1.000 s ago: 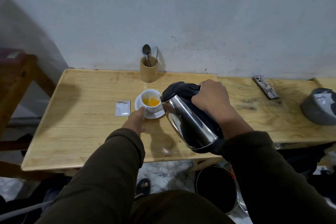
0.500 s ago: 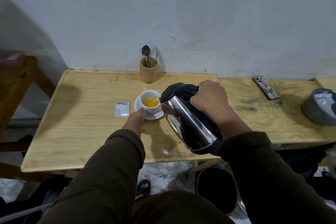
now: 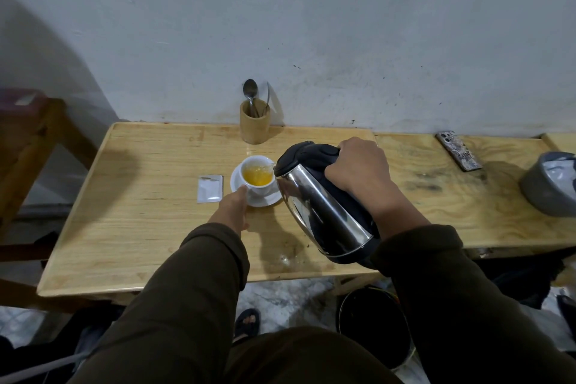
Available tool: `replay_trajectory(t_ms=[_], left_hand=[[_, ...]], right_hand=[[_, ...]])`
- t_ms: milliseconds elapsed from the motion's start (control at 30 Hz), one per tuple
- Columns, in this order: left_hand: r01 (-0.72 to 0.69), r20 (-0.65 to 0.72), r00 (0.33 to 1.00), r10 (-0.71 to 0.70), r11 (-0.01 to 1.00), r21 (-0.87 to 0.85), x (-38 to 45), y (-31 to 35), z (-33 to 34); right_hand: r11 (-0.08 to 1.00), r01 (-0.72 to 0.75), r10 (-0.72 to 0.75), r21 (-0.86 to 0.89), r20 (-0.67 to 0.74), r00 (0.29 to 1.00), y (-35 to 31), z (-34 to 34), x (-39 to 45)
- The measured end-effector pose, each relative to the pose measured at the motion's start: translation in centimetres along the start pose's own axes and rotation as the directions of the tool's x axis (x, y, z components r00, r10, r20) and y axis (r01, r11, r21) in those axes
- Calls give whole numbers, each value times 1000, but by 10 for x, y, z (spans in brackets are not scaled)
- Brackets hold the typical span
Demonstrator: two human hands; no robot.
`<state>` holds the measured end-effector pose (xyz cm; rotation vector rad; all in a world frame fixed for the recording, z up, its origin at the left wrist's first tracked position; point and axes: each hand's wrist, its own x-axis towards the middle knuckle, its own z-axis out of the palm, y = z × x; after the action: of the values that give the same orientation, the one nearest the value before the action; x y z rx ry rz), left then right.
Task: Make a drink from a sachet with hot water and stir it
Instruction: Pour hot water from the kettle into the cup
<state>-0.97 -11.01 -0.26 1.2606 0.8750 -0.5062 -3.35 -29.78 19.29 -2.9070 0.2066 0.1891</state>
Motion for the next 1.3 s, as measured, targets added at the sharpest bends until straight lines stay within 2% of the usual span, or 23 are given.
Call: replay_trajectory(t_ms=[400, 567, 800, 933, 1067, 1133, 1233, 1300], left_hand=[[-79, -11, 997, 80, 995, 57, -3, -5, 3], [-62, -46, 997, 65, 996, 59, -8, -6, 9], [-85, -222, 970, 98, 994, 66, -8, -18, 29], [-133, -256, 948, 190, 965, 225, -13, -35, 48], [-106, -220, 950, 221, 893, 438, -24, -49, 66], [-95, -194, 950, 243, 821, 564, -28, -58, 73], [-113, -94, 947, 307, 592, 798, -30, -73, 81], [-79, -62, 957, 284, 458, 886, -30, -84, 89]], right_hand=[[999, 7, -7, 40, 3, 1000, 6, 0, -1], [997, 27, -27, 76, 0, 1000, 19, 5, -1], [956, -16, 35, 294, -57, 998, 52, 9, -11], [889, -66, 135, 454, -121, 983, 77, 9, -21], [796, -117, 266, 595, -169, 949, 102, 11, -37], [758, -132, 316, 638, -183, 931, 115, 15, -46], [700, -151, 391, 698, -198, 899, 136, 21, -57], [663, -170, 444, 729, -199, 874, 149, 26, -63]])
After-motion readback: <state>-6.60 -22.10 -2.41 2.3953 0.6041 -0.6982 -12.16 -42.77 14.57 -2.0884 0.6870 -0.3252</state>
